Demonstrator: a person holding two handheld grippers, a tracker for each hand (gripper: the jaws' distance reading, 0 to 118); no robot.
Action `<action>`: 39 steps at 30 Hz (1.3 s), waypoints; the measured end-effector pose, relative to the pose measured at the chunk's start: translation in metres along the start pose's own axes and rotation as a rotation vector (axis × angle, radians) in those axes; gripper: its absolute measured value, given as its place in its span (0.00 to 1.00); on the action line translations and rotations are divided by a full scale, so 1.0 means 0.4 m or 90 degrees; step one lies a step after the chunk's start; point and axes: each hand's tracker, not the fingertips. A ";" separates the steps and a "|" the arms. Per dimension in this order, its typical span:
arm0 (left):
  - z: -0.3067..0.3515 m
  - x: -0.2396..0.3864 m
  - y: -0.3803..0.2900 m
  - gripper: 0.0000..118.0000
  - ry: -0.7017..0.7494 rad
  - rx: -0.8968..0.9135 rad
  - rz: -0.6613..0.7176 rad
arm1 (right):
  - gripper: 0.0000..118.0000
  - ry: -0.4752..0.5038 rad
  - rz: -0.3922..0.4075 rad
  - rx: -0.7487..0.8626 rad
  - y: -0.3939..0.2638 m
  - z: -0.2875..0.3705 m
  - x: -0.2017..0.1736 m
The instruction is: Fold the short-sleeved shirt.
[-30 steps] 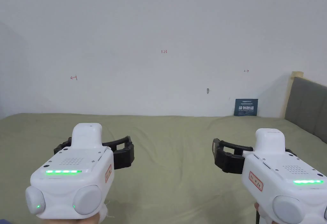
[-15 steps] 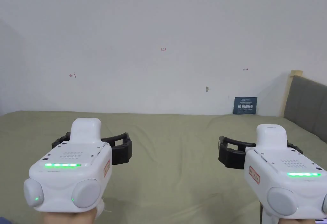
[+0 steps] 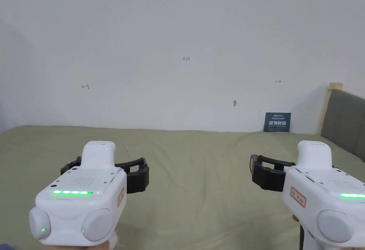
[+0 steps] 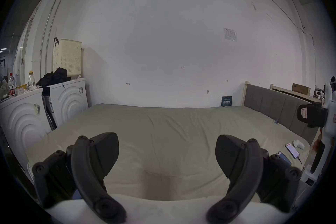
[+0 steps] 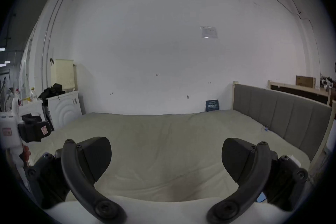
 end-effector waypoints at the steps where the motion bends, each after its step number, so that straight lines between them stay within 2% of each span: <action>1: 0.000 0.001 0.001 0.95 0.000 -0.001 0.000 | 1.00 0.001 0.001 0.000 0.003 0.001 0.000; 5: 0.001 0.003 0.003 0.95 -0.004 -0.002 0.002 | 1.00 0.008 -0.015 -0.011 0.011 0.003 0.004; 10: 0.011 0.004 0.009 0.95 -0.017 0.001 0.002 | 1.00 0.019 -0.064 -0.004 0.014 0.009 0.026; 15: 0.016 0.004 0.023 0.95 -0.013 0.006 -0.010 | 1.00 -0.020 -0.049 -0.033 0.014 -0.003 0.016; 19: 0.017 0.003 0.027 0.95 -0.012 0.008 -0.009 | 1.00 0.023 -0.093 -0.049 0.000 -0.003 0.026; 28: 0.014 -0.002 0.017 0.95 -0.003 0.004 -0.008 | 1.00 0.040 -0.082 -0.096 -0.008 -0.018 0.017; 39: 0.003 0.004 0.001 0.95 -0.005 -0.016 -0.010 | 1.00 0.048 -0.111 -0.141 -0.006 -0.032 0.011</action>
